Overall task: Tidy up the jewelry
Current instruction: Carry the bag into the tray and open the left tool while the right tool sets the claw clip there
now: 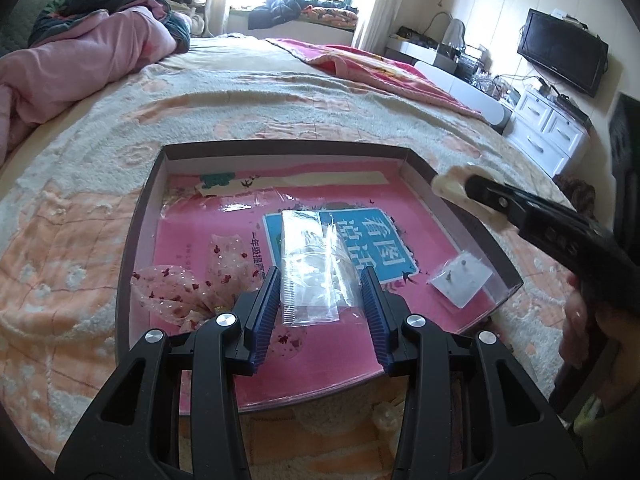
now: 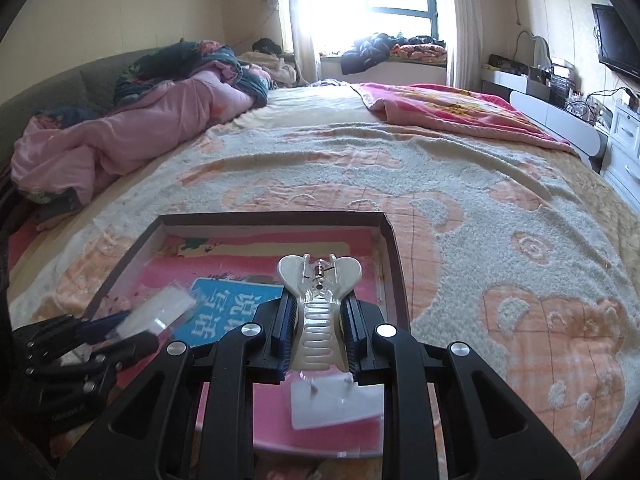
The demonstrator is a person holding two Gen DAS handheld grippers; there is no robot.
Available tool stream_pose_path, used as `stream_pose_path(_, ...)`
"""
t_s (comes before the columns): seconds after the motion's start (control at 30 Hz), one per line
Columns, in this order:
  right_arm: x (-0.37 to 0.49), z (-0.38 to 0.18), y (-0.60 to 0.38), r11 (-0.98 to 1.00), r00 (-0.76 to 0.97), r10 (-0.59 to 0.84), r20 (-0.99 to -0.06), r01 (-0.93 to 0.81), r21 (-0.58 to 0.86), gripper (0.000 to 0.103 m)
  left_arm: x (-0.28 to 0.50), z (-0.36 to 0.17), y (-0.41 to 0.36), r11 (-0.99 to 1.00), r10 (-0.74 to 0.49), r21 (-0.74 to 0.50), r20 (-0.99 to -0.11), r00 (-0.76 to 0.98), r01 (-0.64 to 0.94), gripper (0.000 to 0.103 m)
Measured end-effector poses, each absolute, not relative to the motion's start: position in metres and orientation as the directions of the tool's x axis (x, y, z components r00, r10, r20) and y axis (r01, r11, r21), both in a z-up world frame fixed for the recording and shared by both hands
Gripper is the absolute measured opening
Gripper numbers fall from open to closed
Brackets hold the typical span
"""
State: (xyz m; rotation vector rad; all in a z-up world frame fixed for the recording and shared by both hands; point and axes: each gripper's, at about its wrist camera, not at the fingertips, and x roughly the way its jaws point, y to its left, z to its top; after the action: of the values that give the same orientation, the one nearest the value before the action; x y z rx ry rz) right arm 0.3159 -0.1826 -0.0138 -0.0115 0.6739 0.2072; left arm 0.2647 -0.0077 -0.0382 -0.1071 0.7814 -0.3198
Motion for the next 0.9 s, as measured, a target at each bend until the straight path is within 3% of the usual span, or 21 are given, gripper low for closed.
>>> stream_pose_path(0.63,0.366,-0.045,-0.171,0.984,0.646,0.159,-0.747,-0.166,0.067,0.021,0.271,-0.051,-0.009,0.945,-0.326,-0.222,-0.717,0.616,0.242,0.033)
stream_pose_path(0.9,0.359,-0.051,-0.176,0.984,0.631,0.162,-0.759,-0.162,0.075,0.022,0.268,-0.053,-0.007,0.944,-0.329,-0.231,-0.723,0.607,0.237,0.033)
